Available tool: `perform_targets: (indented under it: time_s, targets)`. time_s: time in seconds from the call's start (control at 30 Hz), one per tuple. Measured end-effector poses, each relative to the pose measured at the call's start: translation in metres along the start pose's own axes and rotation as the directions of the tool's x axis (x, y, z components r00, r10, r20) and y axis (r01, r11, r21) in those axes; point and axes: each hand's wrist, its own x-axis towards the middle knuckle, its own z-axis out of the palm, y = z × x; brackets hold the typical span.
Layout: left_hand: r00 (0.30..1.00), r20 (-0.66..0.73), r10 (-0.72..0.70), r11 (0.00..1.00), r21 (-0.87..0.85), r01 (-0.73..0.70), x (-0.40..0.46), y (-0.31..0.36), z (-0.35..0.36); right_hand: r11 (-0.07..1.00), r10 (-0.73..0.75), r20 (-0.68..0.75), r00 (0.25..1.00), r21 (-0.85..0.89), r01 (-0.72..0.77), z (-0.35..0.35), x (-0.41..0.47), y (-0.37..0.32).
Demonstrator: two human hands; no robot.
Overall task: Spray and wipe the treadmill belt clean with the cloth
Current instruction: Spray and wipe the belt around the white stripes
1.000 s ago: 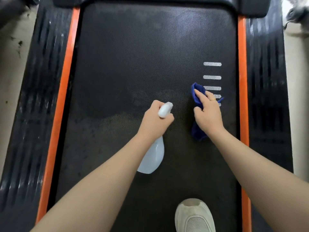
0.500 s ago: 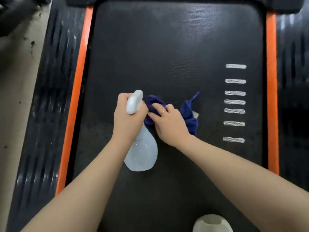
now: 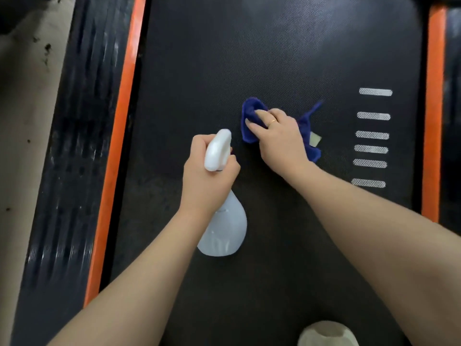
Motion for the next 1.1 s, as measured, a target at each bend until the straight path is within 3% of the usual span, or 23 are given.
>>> perform_targets:
  time_s: [0.07,0.13,0.2,0.23,0.27,0.33,0.37,0.4,0.47,0.57,0.63,0.7,0.77,0.83,0.9,1.0,1.03,1.1]
  targets:
    - [1.0,-0.01,-0.007,1.0,-0.005,0.006,-0.002,0.001,-0.002,0.999,-0.021,-0.017,1.0,0.027,0.022,0.004,-0.03,-0.014]
    - [1.0,-0.003,0.008,1.0,-0.004,-0.008,-0.005,0.002,-0.003,0.965,-0.237,0.002,0.971,0.118,0.235,0.008,-0.076,-0.027]
    - [0.999,0.02,0.03,1.0,-0.001,-0.03,-0.006,0.002,-0.002,0.89,-0.447,0.084,0.891,0.148,0.432,0.003,-0.087,-0.016]
    - [0.999,0.024,0.037,0.999,0.003,-0.037,-0.007,0.002,-0.001,0.873,-0.481,0.074,0.874,0.138,0.468,0.003,-0.077,-0.004]
    - [0.999,0.016,0.041,0.999,0.006,-0.041,-0.008,0.003,0.0,0.899,-0.429,0.043,0.902,0.118,0.422,0.003,-0.065,0.009]
    - [0.999,-0.012,0.031,0.999,0.014,-0.03,-0.011,0.006,0.003,0.992,-0.107,-0.057,0.993,0.061,0.111,-0.005,-0.041,0.032]
    - [1.0,-0.017,0.021,1.0,0.016,-0.02,-0.012,0.008,0.004,0.997,0.041,-0.076,0.996,0.066,-0.036,-0.009,-0.04,0.039]
    - [1.0,-0.013,0.006,1.0,0.019,-0.006,-0.013,0.01,0.006,0.993,0.099,-0.089,0.991,0.072,-0.093,-0.009,-0.049,0.04]
    - [0.999,0.012,-0.032,0.999,0.022,0.031,-0.013,0.012,0.01,0.994,0.064,-0.051,0.997,0.086,-0.059,-0.008,-0.085,0.025]
    - [0.996,0.059,-0.068,0.998,0.017,0.067,-0.014,0.015,0.02,0.966,-0.194,0.065,0.979,0.187,0.179,-0.013,-0.13,0.016]
    - [0.994,0.09,-0.064,0.998,0.015,0.063,-0.018,0.02,0.031,0.953,-0.243,0.022,0.97,0.191,0.235,-0.013,-0.119,0.04]
    - [0.993,0.1,-0.061,0.998,-0.004,0.062,-0.023,0.026,0.044,0.982,0.07,-0.045,0.997,0.177,-0.061,-0.014,-0.088,0.067]
    - [0.992,0.107,-0.067,0.997,-0.038,0.072,-0.029,0.033,0.06,0.907,0.388,-0.099,0.916,0.216,-0.361,-0.015,-0.072,0.075]
    - [0.99,0.121,-0.075,0.996,-0.037,0.08,-0.034,0.037,0.072,0.922,0.345,-0.075,0.936,0.213,-0.323,-0.014,-0.095,0.057]
    - [0.986,0.153,-0.069,0.998,0.002,0.069,-0.037,0.038,0.08,0.967,0.113,0.023,0.993,0.229,-0.115,-0.017,-0.145,0.039]
    - [0.974,0.225,-0.015,0.998,0.066,0.0,-0.039,0.034,0.084,0.964,-0.162,0.098,0.982,0.227,0.137,-0.03,-0.17,0.055]
    - [0.969,0.247,0.005,0.996,0.085,-0.027,-0.04,0.034,0.086,0.971,-0.155,0.067,0.986,0.196,0.139,-0.03,-0.161,0.069]
    - [0.96,0.277,0.039,0.99,0.121,-0.075,-0.043,0.033,0.09,0.989,0.035,-0.016,0.999,0.141,-0.033,-0.03,-0.137,0.094]
